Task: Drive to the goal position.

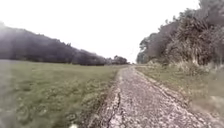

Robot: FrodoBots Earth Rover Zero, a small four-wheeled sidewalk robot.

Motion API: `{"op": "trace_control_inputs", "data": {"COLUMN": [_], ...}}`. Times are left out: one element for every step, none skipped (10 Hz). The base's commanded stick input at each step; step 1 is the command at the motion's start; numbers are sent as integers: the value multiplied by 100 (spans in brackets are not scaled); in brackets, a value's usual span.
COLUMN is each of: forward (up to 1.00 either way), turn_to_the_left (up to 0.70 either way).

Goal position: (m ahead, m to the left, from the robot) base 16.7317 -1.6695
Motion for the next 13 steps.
{"op": "trace_control_inputs", "data": {"forward": [65,66,66,66,66,66,66,67,67,70,70,70,70], "turn_to_the_left": [0,0,0,0,0,0,0,0,0,0,0,0,0]}}
